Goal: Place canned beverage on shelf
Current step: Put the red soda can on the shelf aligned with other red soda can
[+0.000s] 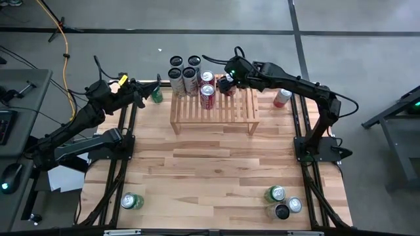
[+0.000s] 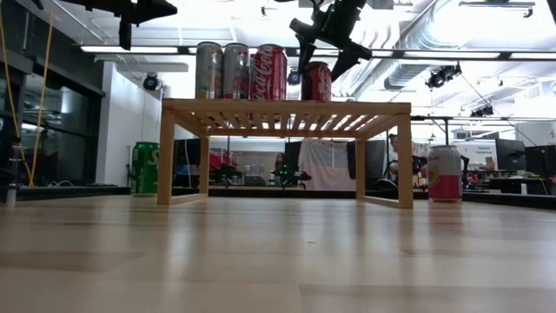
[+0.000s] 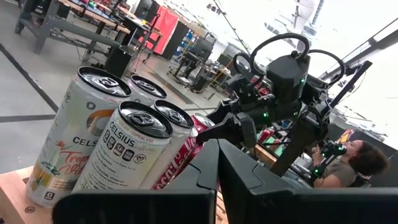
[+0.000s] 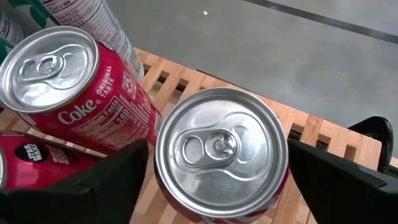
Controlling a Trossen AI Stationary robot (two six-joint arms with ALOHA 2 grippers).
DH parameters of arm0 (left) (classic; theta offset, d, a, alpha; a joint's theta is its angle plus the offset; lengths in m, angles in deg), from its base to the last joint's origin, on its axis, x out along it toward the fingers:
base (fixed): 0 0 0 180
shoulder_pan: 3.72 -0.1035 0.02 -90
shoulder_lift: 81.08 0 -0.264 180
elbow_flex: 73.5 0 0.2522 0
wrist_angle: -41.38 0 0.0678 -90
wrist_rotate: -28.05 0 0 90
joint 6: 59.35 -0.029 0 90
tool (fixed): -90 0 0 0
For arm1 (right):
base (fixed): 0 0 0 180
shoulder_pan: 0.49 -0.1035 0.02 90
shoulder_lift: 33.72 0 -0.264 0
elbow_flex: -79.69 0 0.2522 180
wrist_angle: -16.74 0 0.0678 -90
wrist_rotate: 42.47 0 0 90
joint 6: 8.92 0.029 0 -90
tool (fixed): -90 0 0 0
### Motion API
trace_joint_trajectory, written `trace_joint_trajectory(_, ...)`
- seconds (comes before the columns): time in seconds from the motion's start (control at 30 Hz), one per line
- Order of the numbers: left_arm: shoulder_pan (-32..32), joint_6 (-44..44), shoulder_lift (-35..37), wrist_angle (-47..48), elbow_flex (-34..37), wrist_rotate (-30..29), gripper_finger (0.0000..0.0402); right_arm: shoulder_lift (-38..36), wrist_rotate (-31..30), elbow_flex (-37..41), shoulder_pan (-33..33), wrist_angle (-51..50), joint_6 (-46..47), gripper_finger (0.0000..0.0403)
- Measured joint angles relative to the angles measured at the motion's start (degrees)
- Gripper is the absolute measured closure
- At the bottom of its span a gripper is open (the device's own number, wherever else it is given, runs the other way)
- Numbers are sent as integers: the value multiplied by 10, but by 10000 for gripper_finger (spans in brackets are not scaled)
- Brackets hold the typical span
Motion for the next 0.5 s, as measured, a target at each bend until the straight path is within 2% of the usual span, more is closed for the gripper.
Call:
trace_joint_trajectory(0.17, 0, 0, 0, 0, 0, 0, 401, 0, -9, 0, 0, 0, 0, 6)
trace_joint_trajectory(0.3, 0, -6, 0, 0, 0, 0, 401, 0, -4, 0, 2, 1, -5, 16)
trace_joint_trajectory(0.5, 0, -11, 0, -1, 0, 0, 401, -1, 8, -23, 7, 4, -64, 17)
